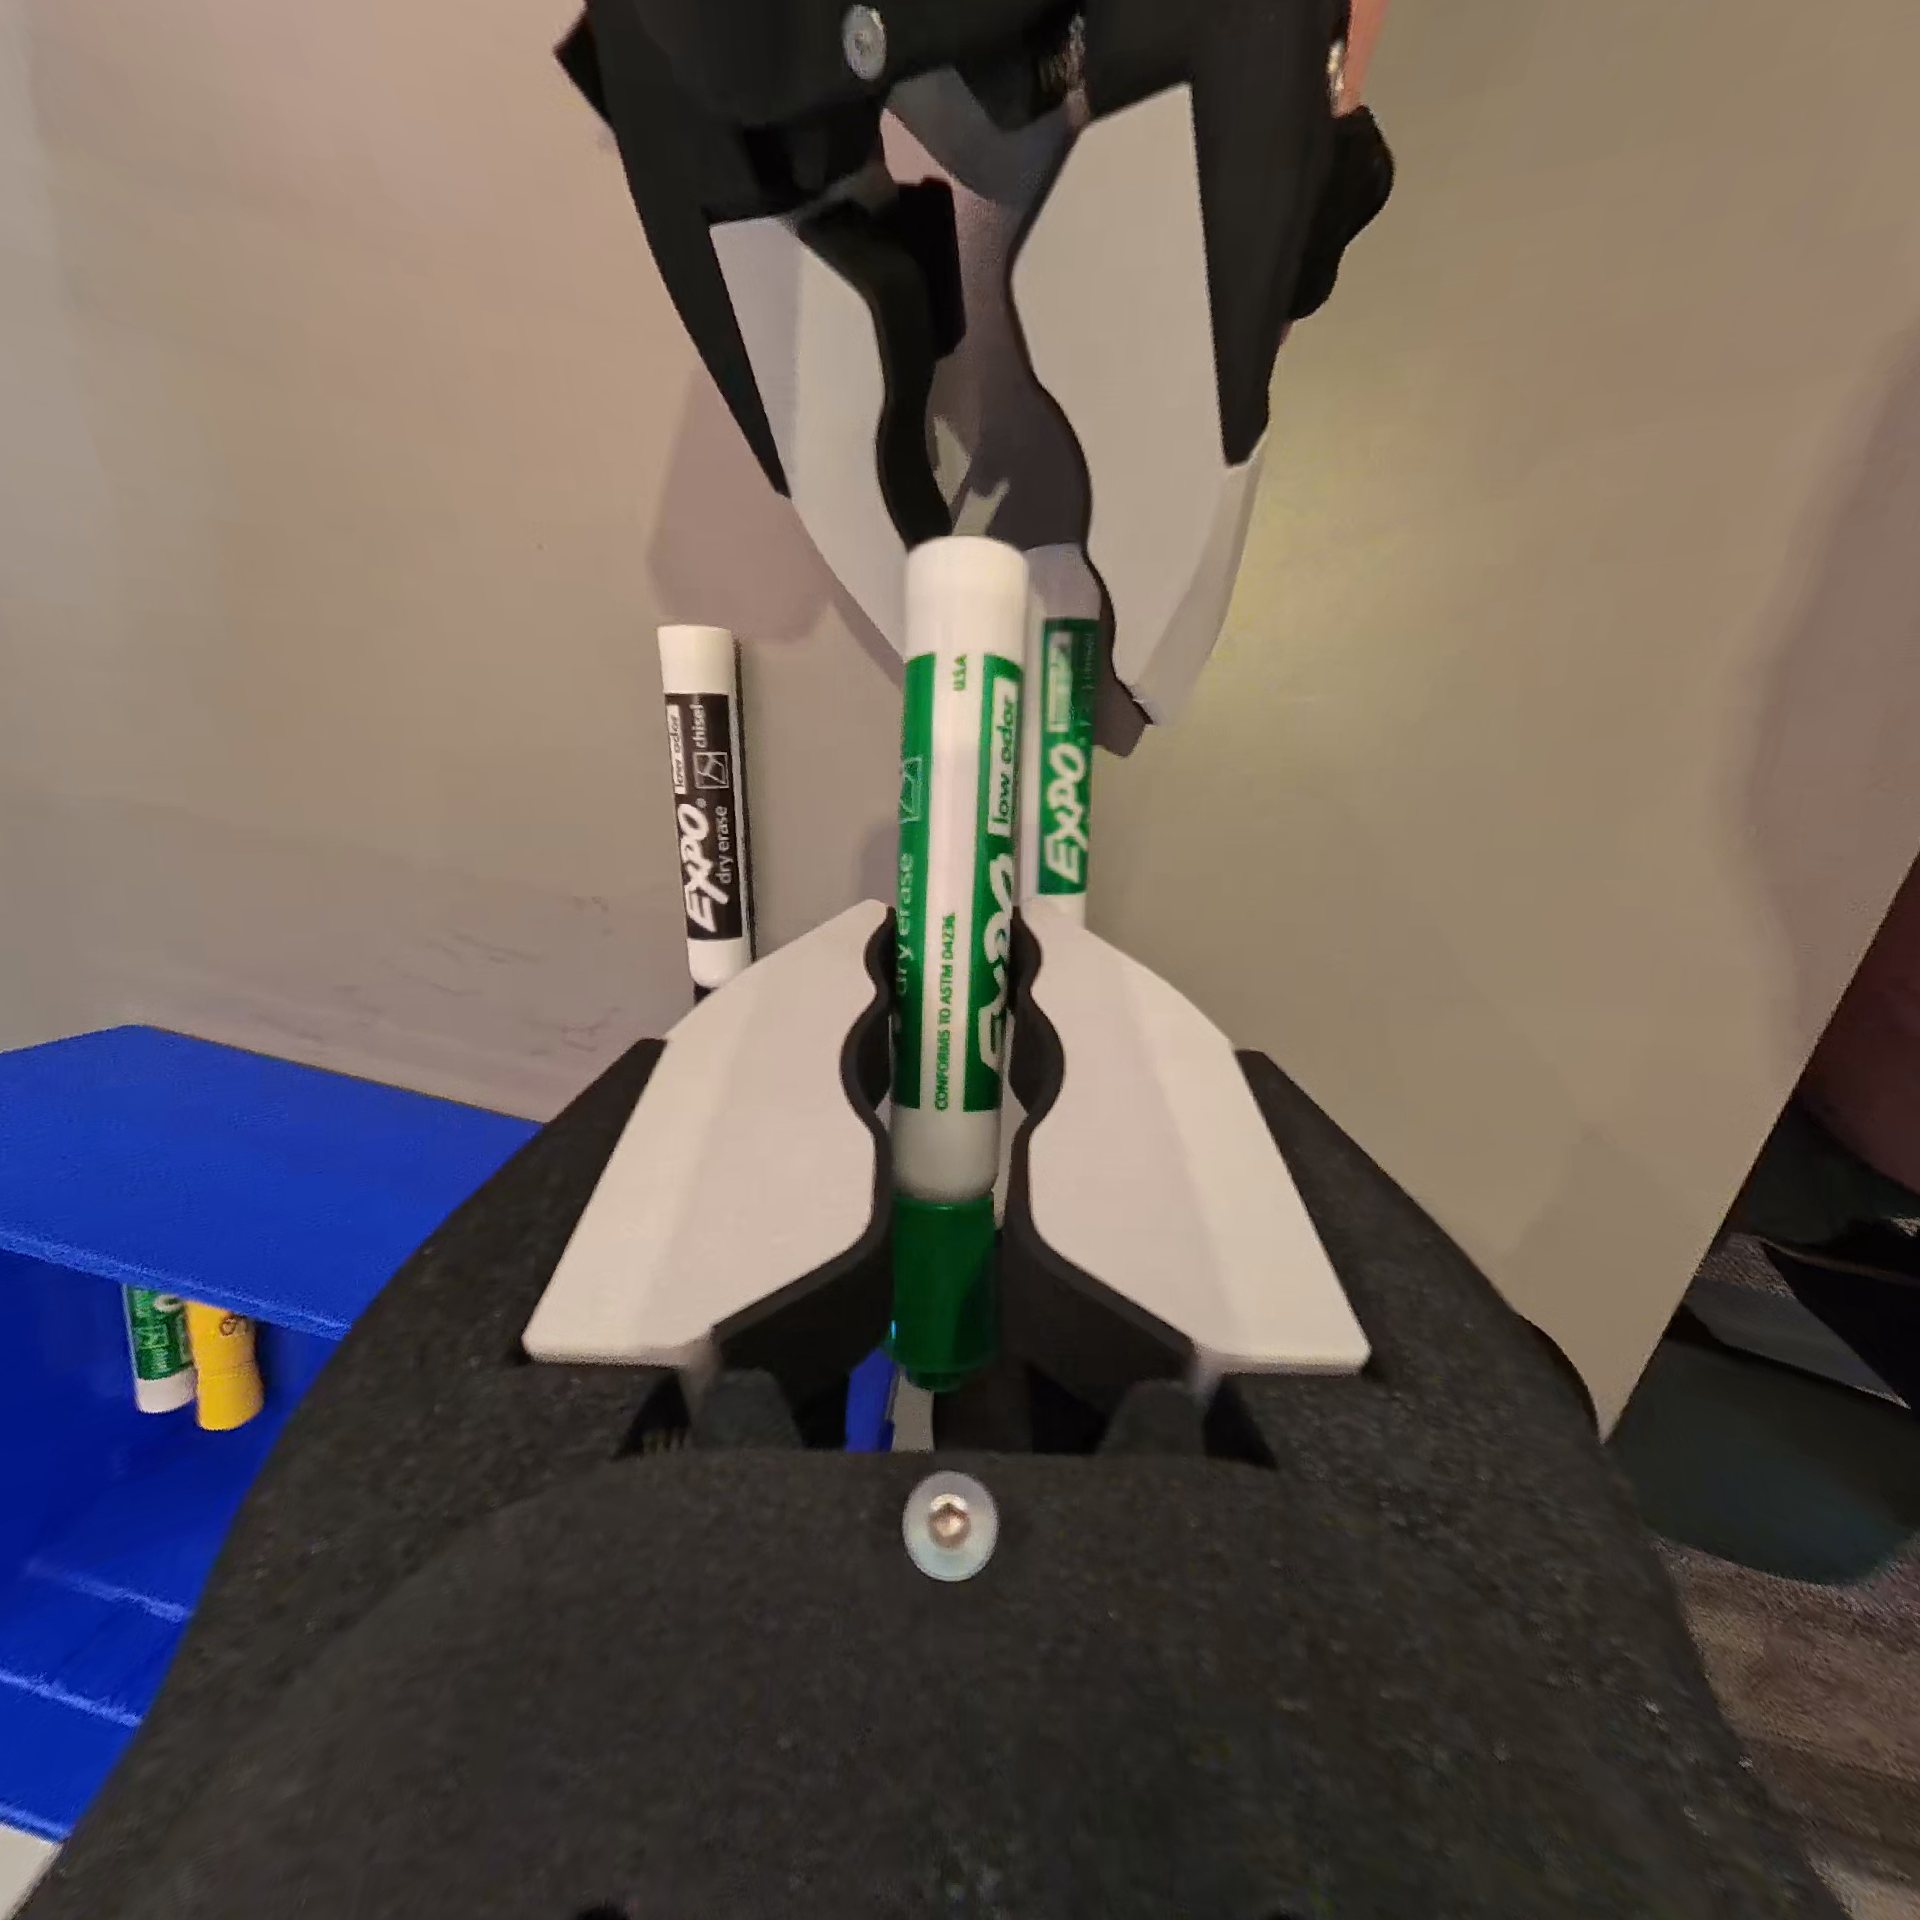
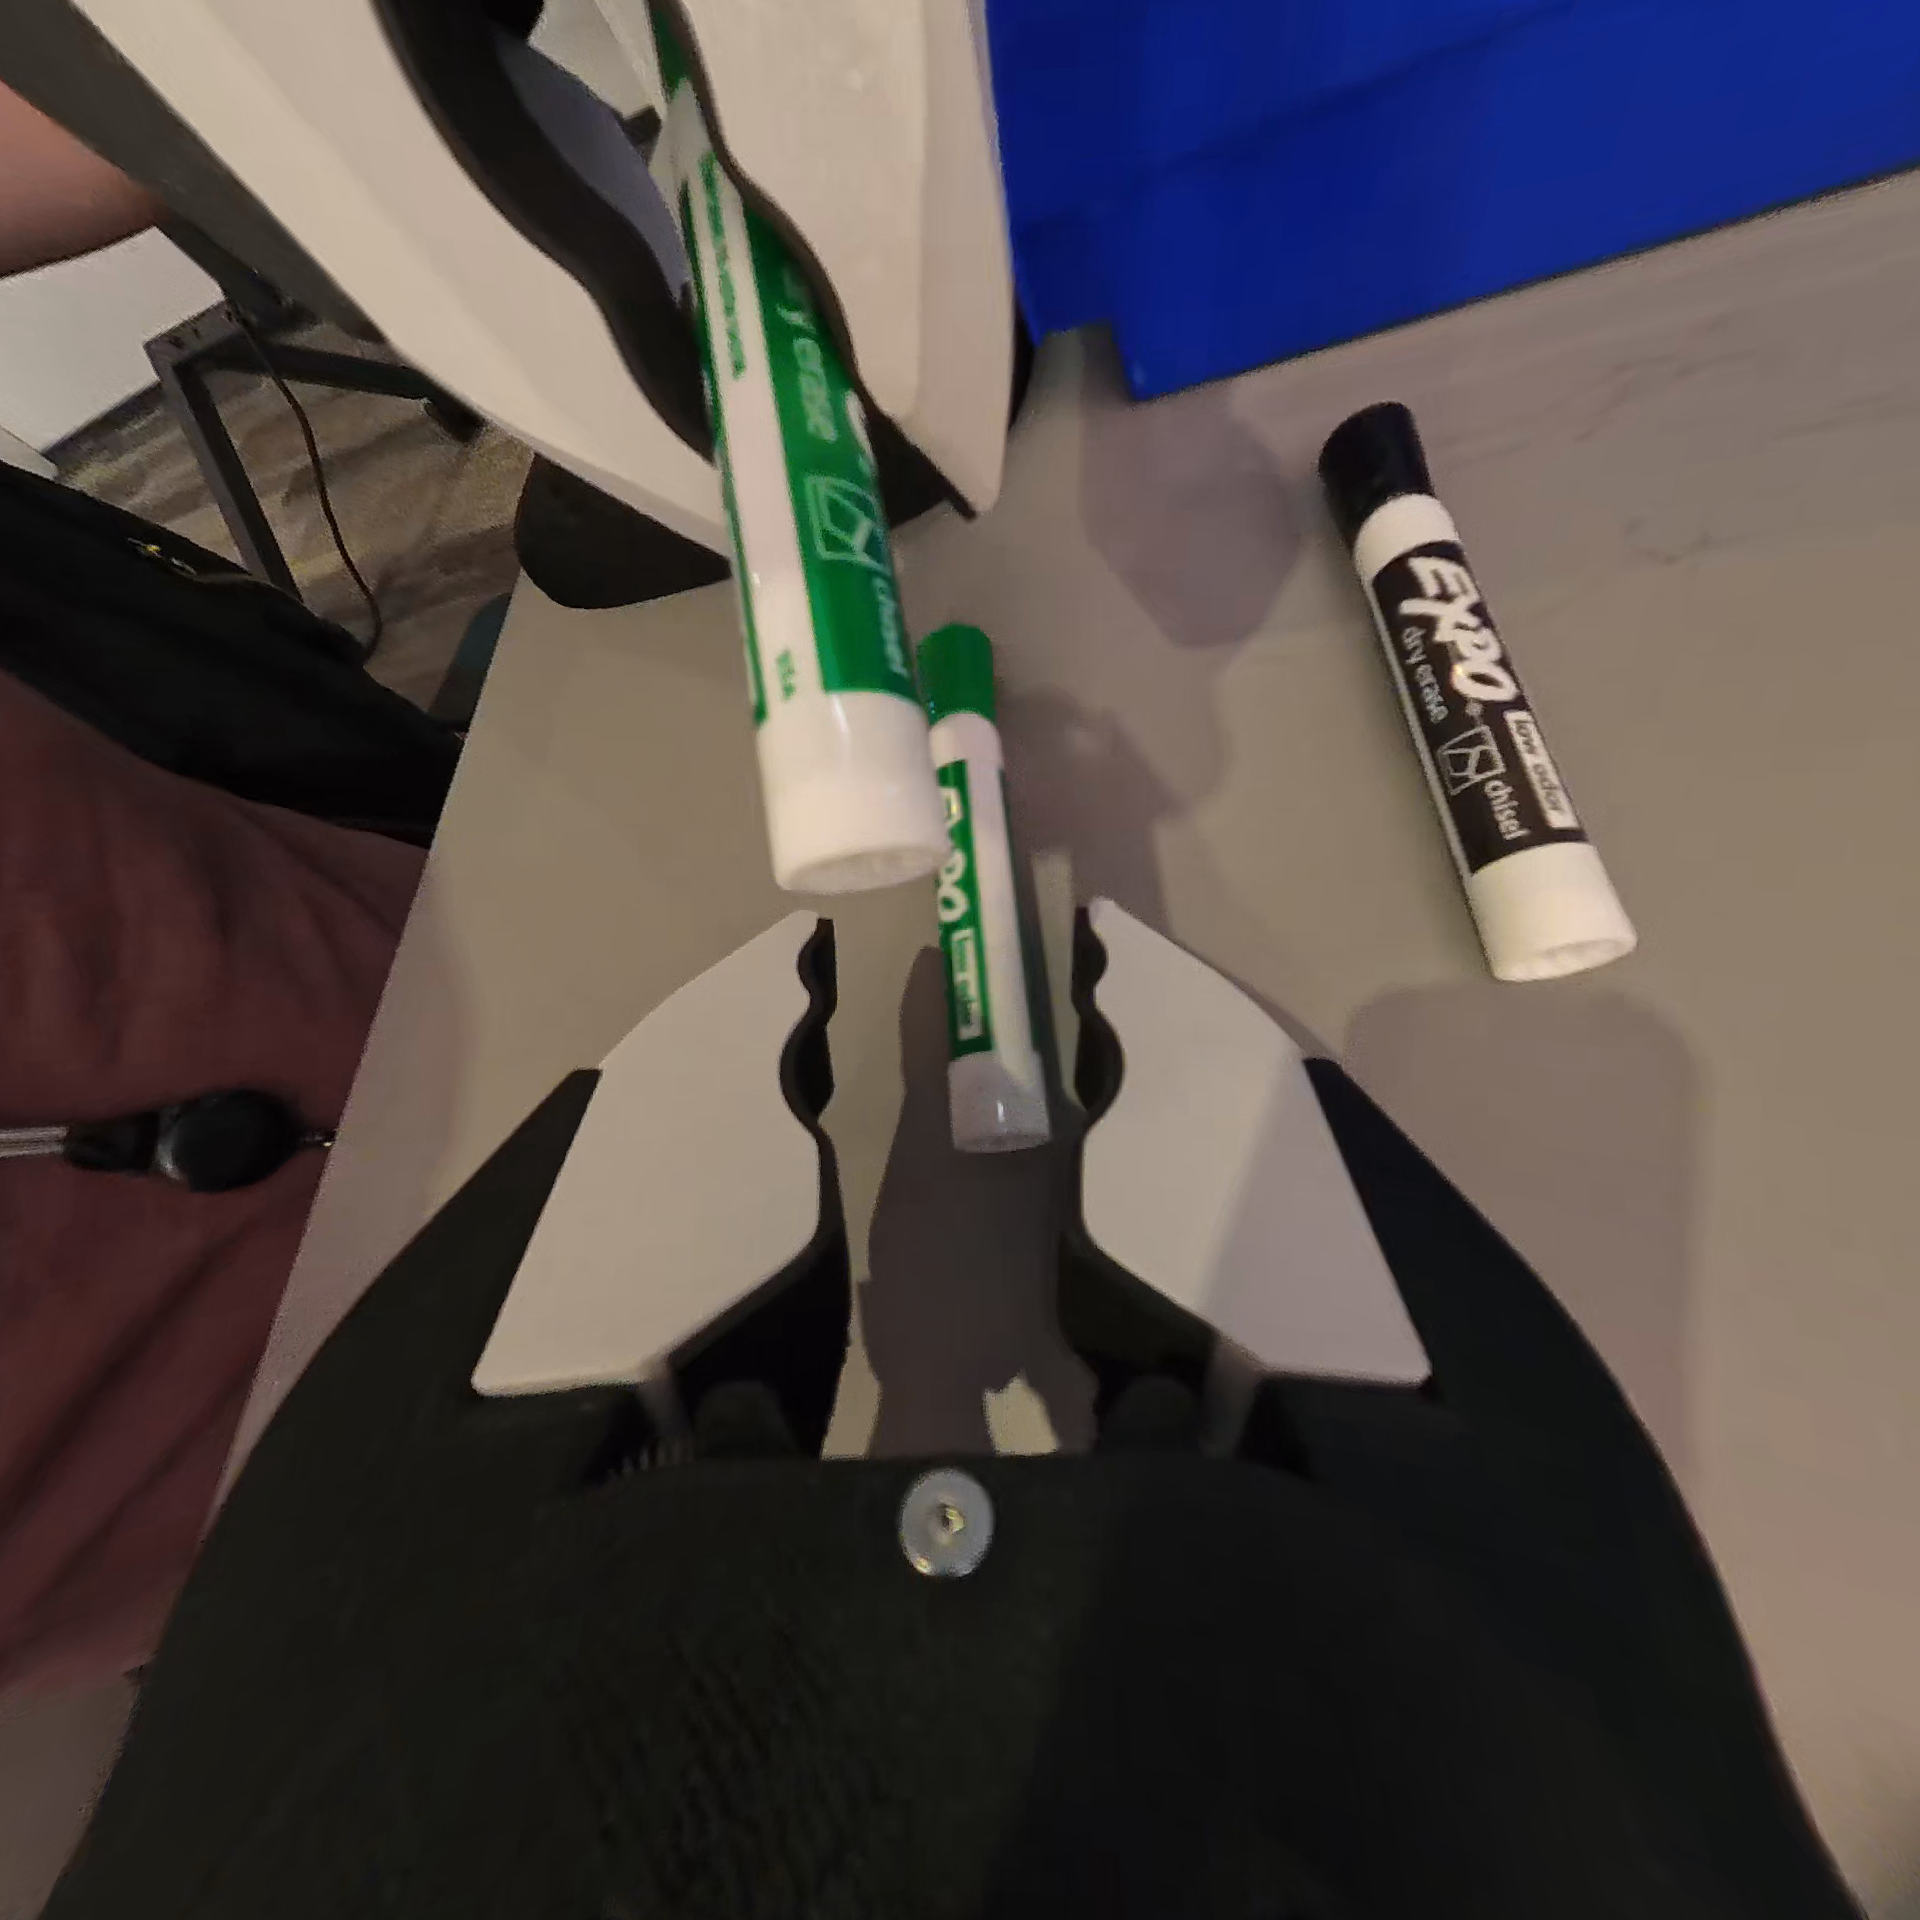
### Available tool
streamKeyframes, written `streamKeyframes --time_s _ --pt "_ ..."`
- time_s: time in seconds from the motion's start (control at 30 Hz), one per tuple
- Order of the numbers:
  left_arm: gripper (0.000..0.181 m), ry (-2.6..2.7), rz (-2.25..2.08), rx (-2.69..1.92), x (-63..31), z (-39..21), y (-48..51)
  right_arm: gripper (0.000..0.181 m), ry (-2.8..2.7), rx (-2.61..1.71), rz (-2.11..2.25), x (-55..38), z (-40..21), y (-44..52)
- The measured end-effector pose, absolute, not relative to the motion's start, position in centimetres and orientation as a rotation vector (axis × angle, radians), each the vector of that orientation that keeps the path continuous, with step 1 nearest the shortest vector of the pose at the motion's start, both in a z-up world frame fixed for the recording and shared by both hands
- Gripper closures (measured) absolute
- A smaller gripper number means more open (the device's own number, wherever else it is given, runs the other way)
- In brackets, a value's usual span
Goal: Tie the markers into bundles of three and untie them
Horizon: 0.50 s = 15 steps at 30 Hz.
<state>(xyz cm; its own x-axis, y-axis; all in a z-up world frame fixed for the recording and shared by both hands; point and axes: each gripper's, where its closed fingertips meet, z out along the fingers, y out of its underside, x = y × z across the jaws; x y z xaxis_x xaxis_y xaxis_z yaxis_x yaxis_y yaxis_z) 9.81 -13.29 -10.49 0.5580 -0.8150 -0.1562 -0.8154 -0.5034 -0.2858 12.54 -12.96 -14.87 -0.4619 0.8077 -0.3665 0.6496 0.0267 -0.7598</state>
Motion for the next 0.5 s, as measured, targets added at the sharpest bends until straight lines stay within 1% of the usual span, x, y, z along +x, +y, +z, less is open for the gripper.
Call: streamKeyframes --time_s 0.1,0.17,0.33,0.5 --pt "0.163 1.344 0.007 -2.487 9.8 -11.3 -13.5 0.131 -2.083 -1.442 1.401 12.2 -14.1 -13.0" --pt "0.163 1.339 0.02 -2.499 9.5 -11.7 -13.6 0.132 -2.025 -1.403 1.42 12.0 -12.6 -13.0" --pt "0.163 1.328 -0.028 -2.493 9.7 -11.8 -14.0 0.158 -1.97 -1.345 1.452 12.1 -10.9 -12.7" --pt "0.162 1.335 -0.035 -2.505 9.6 -12.1 -14.3 0.16 -1.937 -1.334 1.488 12.0 -9.9 -12.7"
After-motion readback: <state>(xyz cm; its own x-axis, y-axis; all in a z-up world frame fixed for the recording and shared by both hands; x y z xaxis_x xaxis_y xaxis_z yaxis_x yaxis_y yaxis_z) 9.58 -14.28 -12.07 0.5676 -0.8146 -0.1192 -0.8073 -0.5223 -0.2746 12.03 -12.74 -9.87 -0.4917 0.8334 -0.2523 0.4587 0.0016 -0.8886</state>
